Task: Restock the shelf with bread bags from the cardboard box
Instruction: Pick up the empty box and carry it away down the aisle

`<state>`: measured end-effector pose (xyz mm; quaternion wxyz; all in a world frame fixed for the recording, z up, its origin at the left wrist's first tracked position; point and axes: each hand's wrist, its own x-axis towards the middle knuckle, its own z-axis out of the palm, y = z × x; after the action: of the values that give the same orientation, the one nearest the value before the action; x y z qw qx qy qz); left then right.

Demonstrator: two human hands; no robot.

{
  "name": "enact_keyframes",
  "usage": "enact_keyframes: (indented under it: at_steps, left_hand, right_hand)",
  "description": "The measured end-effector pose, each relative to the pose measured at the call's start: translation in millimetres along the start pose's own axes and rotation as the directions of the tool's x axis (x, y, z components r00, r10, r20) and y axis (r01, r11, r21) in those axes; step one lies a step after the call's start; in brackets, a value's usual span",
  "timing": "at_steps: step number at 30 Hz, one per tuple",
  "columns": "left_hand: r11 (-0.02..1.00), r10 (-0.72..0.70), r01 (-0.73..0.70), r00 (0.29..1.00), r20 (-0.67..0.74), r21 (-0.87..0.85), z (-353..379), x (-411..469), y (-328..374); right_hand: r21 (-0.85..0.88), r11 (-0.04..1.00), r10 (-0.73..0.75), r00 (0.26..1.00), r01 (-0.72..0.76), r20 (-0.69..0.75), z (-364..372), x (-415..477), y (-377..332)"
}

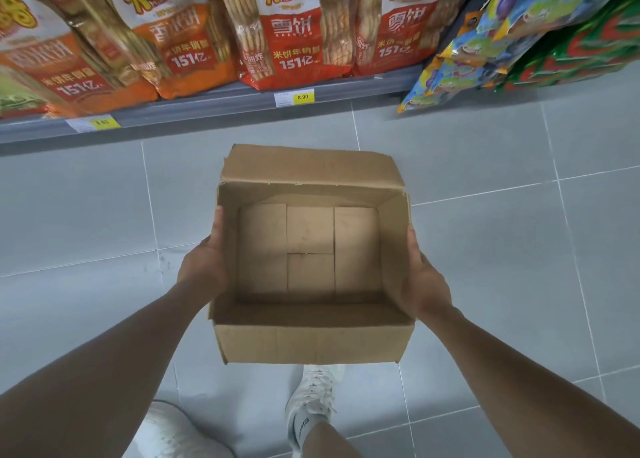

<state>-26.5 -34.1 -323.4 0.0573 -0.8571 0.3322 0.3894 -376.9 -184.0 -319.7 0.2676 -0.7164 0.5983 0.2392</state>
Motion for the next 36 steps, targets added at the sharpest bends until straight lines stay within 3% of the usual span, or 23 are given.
enact_keyframes:
  at_steps: [6, 12, 17, 22, 31, 36]
  left_hand:
    - [0.997, 0.066, -0.065, 0.998, -0.026, 0.036, -56, -31, -4]
    - [0.982, 0.18, -0.175, 0.979, -0.093, 0.066, -146, -97, -8]
    - [0.979, 0.197, -0.185, 0.967, -0.161, 0.083, -230, -173, -11]
    - [0.985, 0.172, -0.166, 0.954, -0.247, 0.047, -319, -268, -20]
    - [0.971, 0.234, -0.224, 0.834, -0.499, 0.082, -432, -418, -95]
    - [0.978, 0.19, -0.202, 0.782, -0.594, 0.047, -474, -482, -171]
  right_hand:
    - [0.034, 0.995, -0.093, 0.99, 0.097, -0.105, -50, -41, -16]
    - [0.043, 0.993, -0.104, 0.99, 0.109, -0.099, -128, -109, -43]
    - [0.066, 0.996, -0.055, 0.989, 0.064, -0.136, -211, -185, -77]
    - [0.072, 0.99, -0.105, 0.974, 0.122, -0.2, -293, -262, -110]
    - [0.012, 0.962, -0.261, 0.934, 0.272, -0.243, -397, -407, -201]
    - [-0.052, 0.911, -0.405, 0.865, 0.408, -0.296, -427, -482, -277]
